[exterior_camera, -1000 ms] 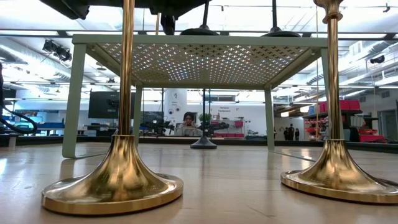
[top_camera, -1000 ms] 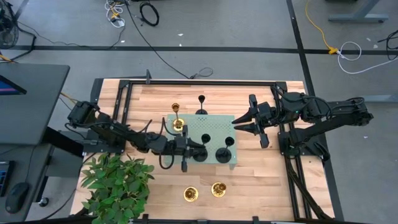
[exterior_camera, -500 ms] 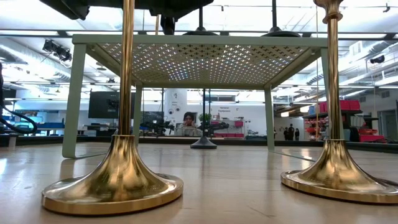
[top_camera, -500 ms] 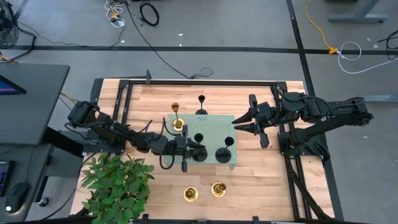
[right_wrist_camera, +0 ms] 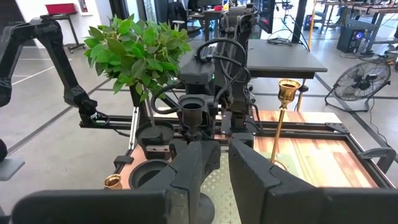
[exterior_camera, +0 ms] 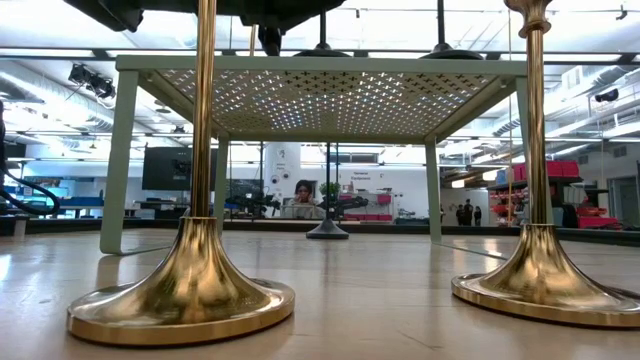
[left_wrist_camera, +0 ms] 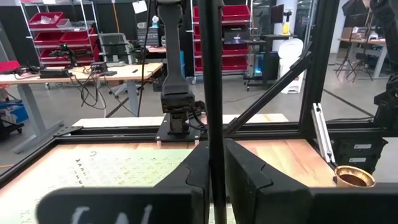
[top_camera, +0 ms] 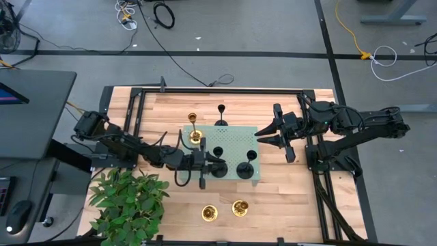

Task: Pick & Place candle stick holders
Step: Put the top right black candle holder on the shelf, then put the black candle holder aligned with the golden candle holder on the shelf

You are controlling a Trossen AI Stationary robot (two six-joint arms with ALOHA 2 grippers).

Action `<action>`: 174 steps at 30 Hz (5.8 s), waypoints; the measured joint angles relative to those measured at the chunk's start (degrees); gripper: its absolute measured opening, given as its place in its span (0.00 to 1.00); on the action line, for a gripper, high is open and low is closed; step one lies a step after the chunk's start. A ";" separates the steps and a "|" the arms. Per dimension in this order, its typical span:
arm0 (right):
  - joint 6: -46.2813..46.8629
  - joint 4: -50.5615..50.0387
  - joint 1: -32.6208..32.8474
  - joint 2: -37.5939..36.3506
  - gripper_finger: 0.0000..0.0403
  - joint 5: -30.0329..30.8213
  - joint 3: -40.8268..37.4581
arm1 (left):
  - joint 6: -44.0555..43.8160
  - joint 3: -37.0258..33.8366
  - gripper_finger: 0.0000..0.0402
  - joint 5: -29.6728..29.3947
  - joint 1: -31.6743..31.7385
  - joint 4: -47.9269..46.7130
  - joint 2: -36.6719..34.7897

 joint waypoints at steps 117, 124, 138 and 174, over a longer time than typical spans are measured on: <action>-2.71 -0.44 -0.01 -0.01 0.20 0.02 0.00 | 5.21 -20.99 0.57 7.28 41.14 -17.23 -31.72; -3.07 -0.42 -0.01 0.00 0.20 0.02 0.00 | 4.36 -21.70 0.57 16.86 43.42 -8.07 -25.67; -3.51 -0.44 -0.01 0.00 0.20 0.02 0.00 | 3.61 -21.64 0.54 25.86 46.67 9.57 -11.38; -4.17 -0.59 0.00 -0.02 0.20 2.42 0.00 | 2.51 -9.61 0.49 46.18 48.74 12.48 3.97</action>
